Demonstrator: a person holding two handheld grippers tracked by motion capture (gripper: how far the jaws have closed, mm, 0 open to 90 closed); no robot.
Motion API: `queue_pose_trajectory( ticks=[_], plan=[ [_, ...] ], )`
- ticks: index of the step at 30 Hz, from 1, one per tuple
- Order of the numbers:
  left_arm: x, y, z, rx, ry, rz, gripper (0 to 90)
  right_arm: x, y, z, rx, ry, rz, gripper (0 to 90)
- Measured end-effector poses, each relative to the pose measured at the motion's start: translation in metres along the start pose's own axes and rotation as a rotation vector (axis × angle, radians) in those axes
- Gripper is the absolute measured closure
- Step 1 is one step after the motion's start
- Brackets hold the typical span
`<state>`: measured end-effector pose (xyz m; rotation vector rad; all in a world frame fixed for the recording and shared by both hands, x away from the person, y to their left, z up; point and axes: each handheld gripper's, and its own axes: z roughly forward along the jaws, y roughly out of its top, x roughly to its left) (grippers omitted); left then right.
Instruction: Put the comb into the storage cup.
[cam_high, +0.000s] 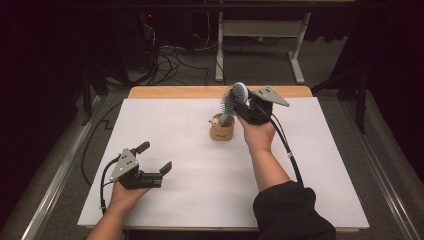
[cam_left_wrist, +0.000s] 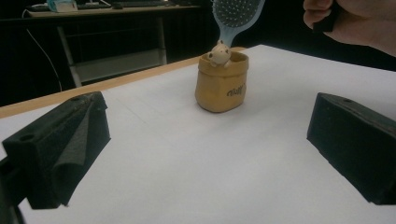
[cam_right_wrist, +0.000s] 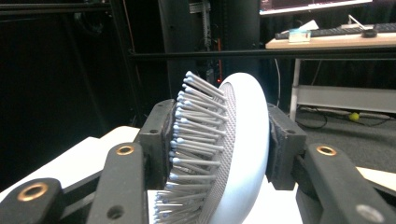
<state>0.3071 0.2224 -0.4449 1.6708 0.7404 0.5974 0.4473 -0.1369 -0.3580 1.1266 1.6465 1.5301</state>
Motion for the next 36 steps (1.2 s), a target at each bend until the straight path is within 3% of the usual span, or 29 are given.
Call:
queue_pose_trajectory(
  ticks=[18, 36],
  plan=[
    [0.000, -0.001, 0.001, 0.001, -0.003, -0.006, 0.4, -0.024, -0.011, -0.010, 0.029, -0.051, 0.035, 42.1],
    [0.000, -0.002, 0.001, 0.006, -0.009, -0.003, 0.4, -0.037, -0.014, -0.015, 0.056, -0.087, 0.049, 36.2]
  ],
)
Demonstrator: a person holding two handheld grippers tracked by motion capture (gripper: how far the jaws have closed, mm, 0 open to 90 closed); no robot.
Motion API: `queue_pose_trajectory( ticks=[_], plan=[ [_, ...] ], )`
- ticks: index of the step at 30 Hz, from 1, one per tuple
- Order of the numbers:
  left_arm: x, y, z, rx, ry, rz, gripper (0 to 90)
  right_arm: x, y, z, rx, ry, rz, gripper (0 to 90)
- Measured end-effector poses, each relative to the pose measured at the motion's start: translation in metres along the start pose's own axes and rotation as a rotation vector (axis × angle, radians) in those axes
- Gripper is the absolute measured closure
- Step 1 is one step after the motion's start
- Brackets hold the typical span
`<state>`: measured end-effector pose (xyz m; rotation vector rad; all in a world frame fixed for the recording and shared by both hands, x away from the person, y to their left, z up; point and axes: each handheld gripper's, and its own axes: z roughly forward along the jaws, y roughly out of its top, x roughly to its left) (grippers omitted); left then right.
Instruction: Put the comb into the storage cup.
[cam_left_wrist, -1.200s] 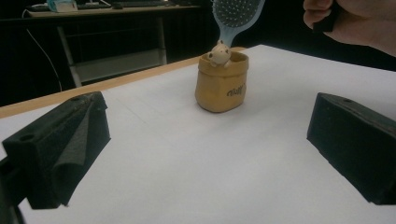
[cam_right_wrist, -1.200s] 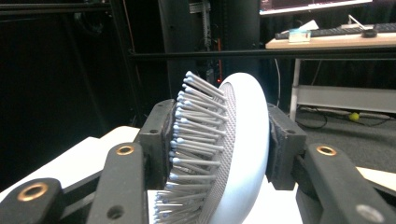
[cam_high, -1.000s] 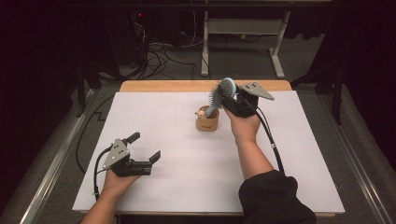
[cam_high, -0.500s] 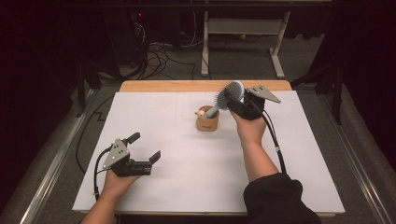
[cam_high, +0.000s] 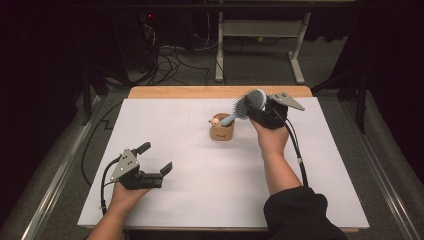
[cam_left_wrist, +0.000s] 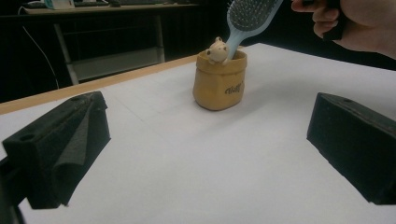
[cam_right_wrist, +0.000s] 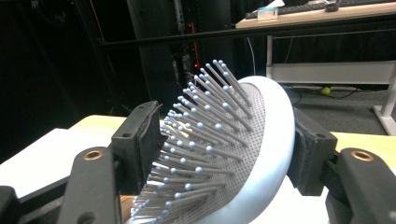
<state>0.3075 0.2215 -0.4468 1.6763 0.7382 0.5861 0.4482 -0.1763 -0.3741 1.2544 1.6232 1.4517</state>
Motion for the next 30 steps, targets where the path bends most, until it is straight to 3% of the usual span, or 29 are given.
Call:
queue_pose_trajectory(
  ticks=[12, 21, 30],
  plan=[
    [0.0007, 0.0000, -0.0008, 0.001, 0.001, 0.001, 0.4, -0.0005, -0.0029, 0.0033, 0.024, 0.008, -0.012, 29.2],
    [0.0004, 0.0001, -0.0010, -0.001, 0.001, 0.002, 0.3, -0.0024, -0.0033, 0.0043, 0.031, 0.017, -0.011, 19.2],
    [0.0004, -0.0011, 0.0003, 0.009, -0.001, -0.001, 0.3, -0.0027, -0.0002, 0.0020, 0.023, 0.044, -0.044, 0.3]
  ],
)
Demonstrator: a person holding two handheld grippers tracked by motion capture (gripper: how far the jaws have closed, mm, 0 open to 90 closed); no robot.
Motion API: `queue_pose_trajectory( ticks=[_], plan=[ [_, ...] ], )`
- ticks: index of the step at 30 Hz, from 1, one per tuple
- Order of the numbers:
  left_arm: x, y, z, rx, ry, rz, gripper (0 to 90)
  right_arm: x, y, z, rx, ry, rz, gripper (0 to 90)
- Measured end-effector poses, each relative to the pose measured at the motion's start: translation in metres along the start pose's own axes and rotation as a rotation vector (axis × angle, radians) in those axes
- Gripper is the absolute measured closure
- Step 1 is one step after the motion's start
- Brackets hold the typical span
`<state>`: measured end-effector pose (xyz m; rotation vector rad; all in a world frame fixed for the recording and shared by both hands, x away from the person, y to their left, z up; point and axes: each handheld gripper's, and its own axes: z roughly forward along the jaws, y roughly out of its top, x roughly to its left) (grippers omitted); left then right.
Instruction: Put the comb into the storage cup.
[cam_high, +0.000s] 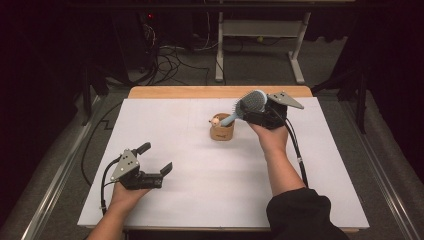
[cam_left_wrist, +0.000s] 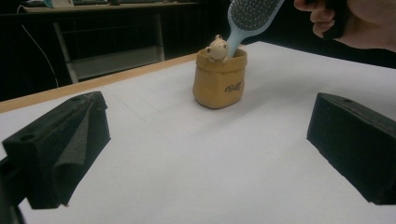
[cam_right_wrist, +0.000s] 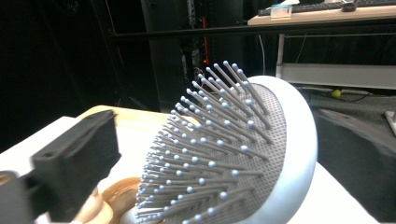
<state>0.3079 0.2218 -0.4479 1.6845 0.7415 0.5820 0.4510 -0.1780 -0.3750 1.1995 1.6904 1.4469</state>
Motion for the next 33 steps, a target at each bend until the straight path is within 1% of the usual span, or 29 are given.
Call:
queue_pose_trajectory(
  ticks=[6, 12, 17, 20, 25, 31, 33],
  plan=[
    [0.002, -0.001, 0.000, -0.002, 0.004, -0.017, 0.3, 0.000, 0.003, -0.006, 0.011, -0.005, -0.025, 0.1],
    [0.006, -0.002, -0.002, -0.004, 0.010, -0.034, 0.4, 0.003, 0.006, -0.016, 0.008, 0.004, -0.054, 0.1],
    [0.007, -0.002, -0.001, 0.000, 0.015, -0.037, 0.4, 0.005, 0.002, -0.025, 0.012, 0.020, -0.074, 0.2],
    [0.008, -0.003, -0.001, 0.008, 0.015, -0.037, 0.3, 0.005, -0.005, -0.031, 0.022, 0.028, -0.090, 0.2],
    [0.008, -0.004, 0.000, 0.013, 0.017, -0.038, 0.3, 0.003, -0.021, -0.041, 0.035, 0.034, -0.104, 0.2],
    [0.009, -0.005, 0.001, 0.024, 0.018, -0.040, 0.4, -0.002, -0.046, -0.050, 0.073, 0.035, -0.115, 0.2],
    [0.009, -0.006, 0.001, 0.026, 0.015, -0.043, 0.4, -0.005, -0.055, -0.053, 0.085, 0.036, -0.111, 0.2]
  ],
)
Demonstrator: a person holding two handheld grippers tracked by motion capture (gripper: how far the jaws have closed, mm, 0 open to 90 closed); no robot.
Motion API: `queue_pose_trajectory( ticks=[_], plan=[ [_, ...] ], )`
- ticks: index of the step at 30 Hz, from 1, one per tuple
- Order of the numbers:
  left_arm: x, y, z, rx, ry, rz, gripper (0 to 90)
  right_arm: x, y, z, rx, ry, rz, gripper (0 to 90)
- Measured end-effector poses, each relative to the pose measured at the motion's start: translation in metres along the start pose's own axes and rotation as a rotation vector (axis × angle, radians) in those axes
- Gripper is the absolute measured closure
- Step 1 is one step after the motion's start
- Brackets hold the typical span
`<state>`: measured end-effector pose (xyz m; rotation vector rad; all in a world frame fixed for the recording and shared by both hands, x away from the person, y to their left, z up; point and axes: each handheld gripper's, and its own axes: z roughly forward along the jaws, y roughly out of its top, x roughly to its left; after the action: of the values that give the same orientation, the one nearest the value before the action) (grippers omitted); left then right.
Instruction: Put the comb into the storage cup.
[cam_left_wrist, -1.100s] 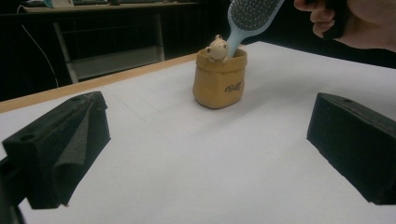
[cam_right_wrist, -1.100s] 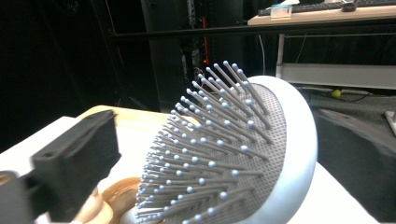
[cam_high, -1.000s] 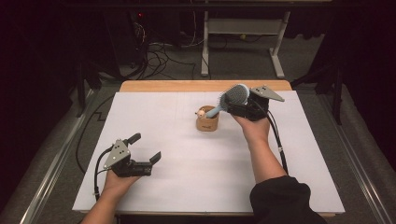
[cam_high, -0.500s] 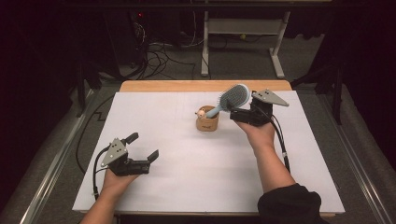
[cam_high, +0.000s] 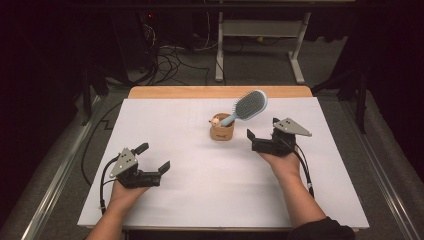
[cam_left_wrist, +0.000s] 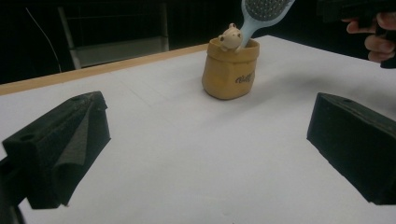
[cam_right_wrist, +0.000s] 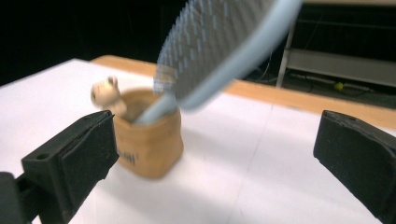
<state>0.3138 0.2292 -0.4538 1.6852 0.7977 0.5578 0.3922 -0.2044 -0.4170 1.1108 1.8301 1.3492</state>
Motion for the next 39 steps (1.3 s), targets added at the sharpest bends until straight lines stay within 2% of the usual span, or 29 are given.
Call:
queue_pose_trajectory(
  ticks=[8, 13, 17, 21, 24, 27, 30, 36, 39],
  plan=[
    [0.004, -0.001, -0.002, 0.001, 0.005, -0.017, 0.4, -0.003, -0.032, -0.022, 0.007, 0.006, -0.012, 0.2],
    [0.003, -0.001, -0.004, -0.001, 0.008, -0.009, 0.4, -0.001, -0.049, -0.048, -0.023, 0.016, -0.020, 0.2],
    [0.003, -0.001, -0.008, 0.004, 0.013, -0.008, 0.4, -0.002, -0.058, -0.070, -0.045, 0.000, -0.042, 0.2],
    [0.003, -0.004, -0.011, 0.011, 0.015, -0.002, 0.4, -0.009, -0.066, -0.093, -0.064, -0.020, -0.056, 0.2],
    [0.002, -0.006, -0.013, 0.021, 0.019, -0.004, 0.3, -0.015, -0.071, -0.109, -0.073, -0.029, -0.039, 0.2],
    [-0.001, -0.006, -0.016, 0.008, 0.021, -0.004, 0.3, -0.018, -0.072, -0.121, -0.097, -0.036, -0.017, 0.2],
    [-0.004, -0.007, -0.016, 0.009, 0.017, 0.006, 0.3, -0.017, -0.072, -0.126, -0.126, -0.028, -0.011, 0.2],
    [-0.004, -0.007, -0.015, 0.007, 0.013, 0.001, 0.3, -0.018, -0.071, -0.124, -0.140, -0.021, -0.007, 0.1],
    [-0.002, -0.008, -0.015, 0.007, 0.015, -0.007, 0.3, -0.018, -0.073, -0.122, -0.119, -0.020, -0.008, 0.1]
  ],
)
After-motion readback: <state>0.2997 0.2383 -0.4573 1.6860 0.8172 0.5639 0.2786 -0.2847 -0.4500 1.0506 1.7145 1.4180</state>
